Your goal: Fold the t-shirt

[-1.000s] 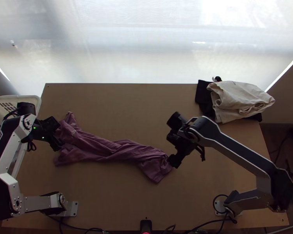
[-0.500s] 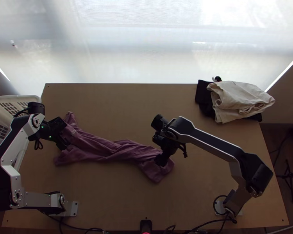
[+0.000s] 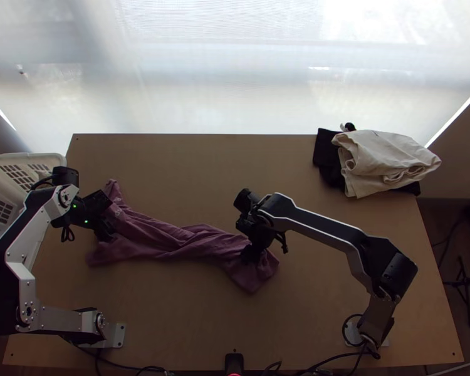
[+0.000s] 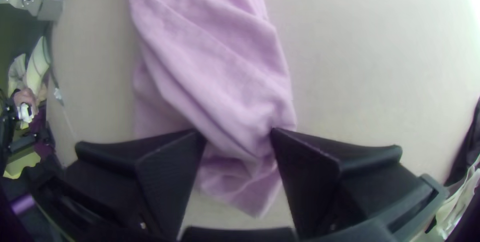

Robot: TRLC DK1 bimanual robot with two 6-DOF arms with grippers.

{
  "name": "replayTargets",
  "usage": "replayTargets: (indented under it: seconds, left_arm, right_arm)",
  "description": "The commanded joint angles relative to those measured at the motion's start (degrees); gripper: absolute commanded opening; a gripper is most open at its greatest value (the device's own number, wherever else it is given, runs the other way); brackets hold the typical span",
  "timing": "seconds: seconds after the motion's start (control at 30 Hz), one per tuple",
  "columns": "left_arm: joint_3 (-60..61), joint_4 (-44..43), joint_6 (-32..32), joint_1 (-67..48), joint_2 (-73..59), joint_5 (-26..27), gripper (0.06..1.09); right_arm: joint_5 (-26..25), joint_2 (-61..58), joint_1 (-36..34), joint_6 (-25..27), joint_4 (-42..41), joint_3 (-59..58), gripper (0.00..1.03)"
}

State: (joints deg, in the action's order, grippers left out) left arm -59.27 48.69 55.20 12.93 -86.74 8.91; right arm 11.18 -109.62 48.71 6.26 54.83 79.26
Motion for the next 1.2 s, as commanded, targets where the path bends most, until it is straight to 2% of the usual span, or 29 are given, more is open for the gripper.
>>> replayTargets:
  seconds: [0.0,0.03,0.07,0.13,0.2,0.37,0.47,0.5,0.53,0.57,0.6,0.93,1.03,1.1,1.17]
  left_arm:
    - [1.78,-0.79,-1.76,-0.98,-1.15,0.41,0.44]
    - [1.78,-0.87,-1.85,-0.98,-1.59,0.5,0.37]
    - [1.87,-0.87,-2.03,-0.89,-1.94,0.59,0.31]
    - [1.96,-0.79,-2.47,-0.89,-2.21,0.76,0.27]
    - [2.05,-0.35,-3.17,-0.8,-2.12,0.94,0.16]
    - [1.87,5.45,-3.61,-0.89,-0.62,2.08,0.09]
    - [2.22,5.01,-3.34,-0.62,0.96,2.26,0.1]
    - [2.05,4.05,-3.52,-0.27,1.22,2.34,0.22]
    - [2.05,3.96,-3.08,-0.18,1.57,2.34,0.51]
    - [1.87,3.96,-2.64,-0.18,1.57,2.26,0.94]
    - [1.78,3.7,-2.47,-0.27,1.75,2.34,1.04]
    - [1.35,-6.59,-3.78,-1.77,-1.77,2.26,1.04]
    - [2.75,-10.63,-4.22,-2.82,-3.17,1.46,1.0]
    - [2.84,-11.33,-4.14,-3.17,-4.49,1.2,0.79]
    - [2.75,-11.33,-4.4,-3.35,-5.46,1.29,0.48]
  right_arm:
    - [-0.19,-1.38,0.77,0.68,-2.27,-0.69,0.14]
    - [-0.19,-1.47,0.69,0.68,-2.36,-0.69,0.05]
    - [-0.28,-1.47,0.69,0.68,-2.45,-0.69,0.03]
    - [-0.28,-1.12,0.69,0.59,-2.36,-0.69,0.03]
    - [-0.28,-0.42,0.51,0.51,-2.36,-0.95,0.03]
    - [-0.37,2.66,-1.42,0.42,-1.3,-1.13,0.03]
    - [-0.28,4.77,-3.01,0.59,-0.86,-1.48,0.03]
    - [-0.28,5.12,-3.27,0.68,-0.78,-1.66,0.03]
    - [-0.28,5.21,-3.27,0.77,-0.69,-1.74,0.03]
    - [-0.28,5.21,-3.27,0.86,-0.69,-1.83,0.03]
    - [-0.28,5.21,-3.18,0.86,-0.69,-1.92,0.03]
    - [-0.37,4.86,-1.77,0.95,-0.69,-1.39,0.03]
    - [-0.37,5.03,-1.95,0.95,-0.51,-1.57,0.03]
    - [-0.28,5.3,-1.86,0.95,-0.42,-1.66,0.03]
    - [-0.28,5.39,-1.86,1.03,-0.25,-1.66,0.03]
